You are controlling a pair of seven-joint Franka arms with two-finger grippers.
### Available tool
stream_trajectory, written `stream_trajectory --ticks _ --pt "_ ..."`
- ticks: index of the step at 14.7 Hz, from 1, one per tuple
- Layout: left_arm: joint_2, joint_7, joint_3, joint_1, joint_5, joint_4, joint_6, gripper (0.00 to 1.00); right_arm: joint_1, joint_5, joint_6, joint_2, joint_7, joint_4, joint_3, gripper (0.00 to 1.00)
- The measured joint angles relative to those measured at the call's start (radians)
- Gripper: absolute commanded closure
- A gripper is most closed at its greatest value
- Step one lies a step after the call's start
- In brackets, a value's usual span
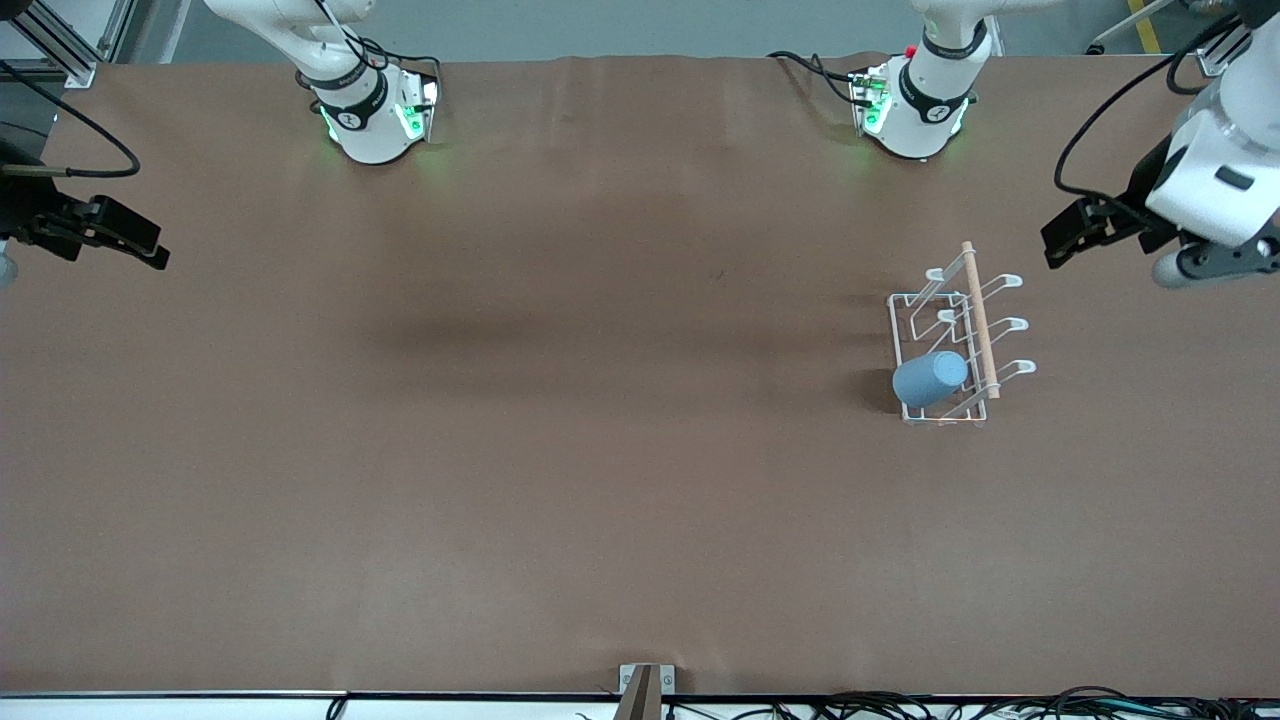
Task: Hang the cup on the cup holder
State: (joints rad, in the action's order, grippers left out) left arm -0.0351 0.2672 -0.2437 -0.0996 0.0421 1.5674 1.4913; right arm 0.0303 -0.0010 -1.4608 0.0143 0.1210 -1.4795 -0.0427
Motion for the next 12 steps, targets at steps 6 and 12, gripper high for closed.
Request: stream_trajectory --ticks 6,12 --pt "-0.119 -0.106 0.073 0.039 -0.023 0.137 0.021 0.00 0.003 0.000 -0.001 -0.001 -0.018 0.002 0.001 0.01" --pt "-0.119 -0.154 0.083 0.057 -0.023 0.133 0.038 0.00 0.008 0.000 -0.001 -0.001 -0.019 0.002 0.001 0.01"
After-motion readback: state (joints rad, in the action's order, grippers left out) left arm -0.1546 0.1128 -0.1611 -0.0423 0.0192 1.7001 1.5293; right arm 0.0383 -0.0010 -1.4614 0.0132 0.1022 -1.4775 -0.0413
